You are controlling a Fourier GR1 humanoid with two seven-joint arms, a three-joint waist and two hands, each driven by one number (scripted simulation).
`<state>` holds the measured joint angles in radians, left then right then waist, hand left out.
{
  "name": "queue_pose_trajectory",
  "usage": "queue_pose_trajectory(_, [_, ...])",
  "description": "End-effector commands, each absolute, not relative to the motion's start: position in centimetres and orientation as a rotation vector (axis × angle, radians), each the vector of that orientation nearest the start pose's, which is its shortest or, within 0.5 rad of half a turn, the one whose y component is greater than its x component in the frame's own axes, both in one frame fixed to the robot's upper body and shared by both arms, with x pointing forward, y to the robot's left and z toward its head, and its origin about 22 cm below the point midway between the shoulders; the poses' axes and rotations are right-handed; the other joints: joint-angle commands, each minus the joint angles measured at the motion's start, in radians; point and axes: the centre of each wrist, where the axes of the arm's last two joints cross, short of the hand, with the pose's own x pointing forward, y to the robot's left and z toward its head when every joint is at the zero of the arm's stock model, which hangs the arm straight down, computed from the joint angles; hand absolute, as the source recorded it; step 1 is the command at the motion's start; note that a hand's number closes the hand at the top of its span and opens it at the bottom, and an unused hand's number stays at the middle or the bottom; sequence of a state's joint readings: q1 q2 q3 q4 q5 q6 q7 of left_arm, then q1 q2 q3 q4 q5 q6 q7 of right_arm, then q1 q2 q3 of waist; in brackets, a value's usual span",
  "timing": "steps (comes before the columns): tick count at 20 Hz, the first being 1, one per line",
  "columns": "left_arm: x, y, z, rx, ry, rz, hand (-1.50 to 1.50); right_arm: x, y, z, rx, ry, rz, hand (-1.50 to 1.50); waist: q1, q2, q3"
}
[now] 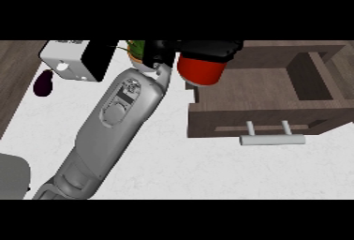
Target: Pick up the can, place it into the drawer and close the drawer
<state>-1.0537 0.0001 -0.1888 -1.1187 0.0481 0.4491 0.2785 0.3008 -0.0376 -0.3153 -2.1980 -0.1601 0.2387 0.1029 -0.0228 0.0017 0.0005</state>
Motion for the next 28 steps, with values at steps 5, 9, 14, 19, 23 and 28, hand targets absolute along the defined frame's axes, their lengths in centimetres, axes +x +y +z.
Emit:
queue_pose_trajectory(5, [39.9, 0.6, 24.3, -0.012, -1.793, -0.202, 1.50, 14.3, -29.3, 9.9, -0.166, -1.842, -0.055, -1.50, -0.002, 0.001, 0.000])
queue_pose_trajectory(9, [41.3, -0.1, 24.4, 0.003, -1.767, -0.220, 1.50, 14.3, -30.7, 9.3, -0.187, -1.831, -0.020, -1.50, -0.014, 0.005, 0.001])
queue_pose_trajectory(14, [41.5, -1.2, 24.7, -0.002, -1.777, -0.256, 1.50, 15.2, -30.9, 10.1, -0.173, -1.835, -0.028, -1.50, -0.013, 0.005, 0.001])
queue_pose_trajectory(19, [41.8, -1.9, 23.5, 0.070, -1.783, -0.256, 1.50, 16.6, -29.7, 11.1, -0.163, -1.851, -0.014, -1.50, -0.029, 0.010, 0.001])
queue_pose_trajectory(23, [42.1, -2.0, 22.3, 0.075, -1.738, -0.243, 1.50, 16.8, -30.5, 9.6, -0.149, -1.847, -0.001, -1.50, -0.051, 0.014, 0.002])
queue_pose_trajectory(28, [42.4, -2.1, 21.8, 0.151, -1.785, -0.260, 1.50, 17.4, -30.3, 10.1, -0.151, -1.847, 0.003, -1.50, -0.064, 0.019, 0.002])
